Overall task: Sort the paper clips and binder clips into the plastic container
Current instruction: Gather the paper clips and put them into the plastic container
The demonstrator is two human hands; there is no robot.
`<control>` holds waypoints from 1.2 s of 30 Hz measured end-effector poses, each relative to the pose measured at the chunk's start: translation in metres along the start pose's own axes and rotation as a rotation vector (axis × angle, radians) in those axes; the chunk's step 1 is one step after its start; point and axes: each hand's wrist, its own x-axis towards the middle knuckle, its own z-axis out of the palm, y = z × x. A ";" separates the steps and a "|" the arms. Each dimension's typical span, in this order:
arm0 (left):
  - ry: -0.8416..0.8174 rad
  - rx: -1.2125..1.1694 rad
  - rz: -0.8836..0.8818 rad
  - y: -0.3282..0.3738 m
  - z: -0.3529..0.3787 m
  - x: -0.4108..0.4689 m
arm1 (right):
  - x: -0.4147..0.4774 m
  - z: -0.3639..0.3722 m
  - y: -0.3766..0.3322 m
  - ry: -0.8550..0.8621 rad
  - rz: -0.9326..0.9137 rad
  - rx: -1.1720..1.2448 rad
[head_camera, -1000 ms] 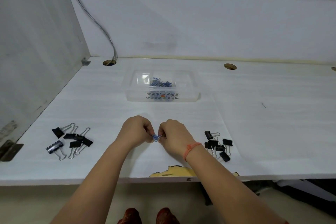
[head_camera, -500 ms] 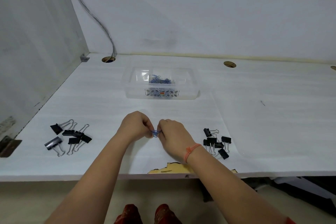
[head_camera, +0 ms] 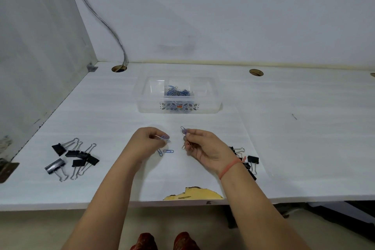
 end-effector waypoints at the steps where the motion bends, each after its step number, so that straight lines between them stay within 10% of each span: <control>1: -0.015 -0.066 -0.032 0.001 0.000 -0.001 | 0.001 -0.001 0.000 -0.015 0.046 0.094; 7: -0.083 -0.591 -0.302 0.007 0.003 -0.006 | 0.002 0.000 -0.005 -0.055 0.152 0.283; 15: -0.112 -0.860 -0.407 0.007 0.002 -0.006 | 0.010 0.003 -0.013 0.154 0.089 -0.297; 24: 0.122 0.095 -0.030 -0.007 0.006 -0.004 | 0.005 -0.006 -0.001 0.111 -0.311 -1.378; 36: 0.016 0.535 -0.038 -0.003 -0.005 0.004 | 0.014 0.008 -0.002 0.085 -0.151 -1.485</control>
